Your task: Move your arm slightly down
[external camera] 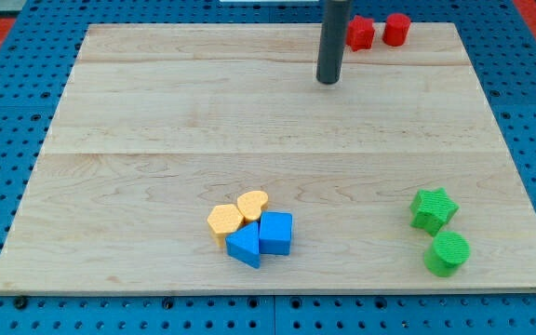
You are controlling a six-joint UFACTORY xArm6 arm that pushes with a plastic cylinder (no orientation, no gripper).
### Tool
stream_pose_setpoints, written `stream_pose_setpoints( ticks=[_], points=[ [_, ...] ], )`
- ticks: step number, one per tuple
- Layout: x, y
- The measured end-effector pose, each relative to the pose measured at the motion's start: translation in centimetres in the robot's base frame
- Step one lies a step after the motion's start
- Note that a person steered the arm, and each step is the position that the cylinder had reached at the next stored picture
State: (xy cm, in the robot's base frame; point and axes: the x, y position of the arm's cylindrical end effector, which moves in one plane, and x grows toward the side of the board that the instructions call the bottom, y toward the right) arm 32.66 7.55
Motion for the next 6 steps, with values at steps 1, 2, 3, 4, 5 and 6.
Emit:
stream_pose_setpoints(
  ticks=[1,2,3,4,5,6],
  points=[
    [0.04,0.36],
    [0.04,0.37],
    [0.0,0.7],
    [0.22,0.7],
    [0.23,0.7],
    [-0.03,0.76]
  ],
)
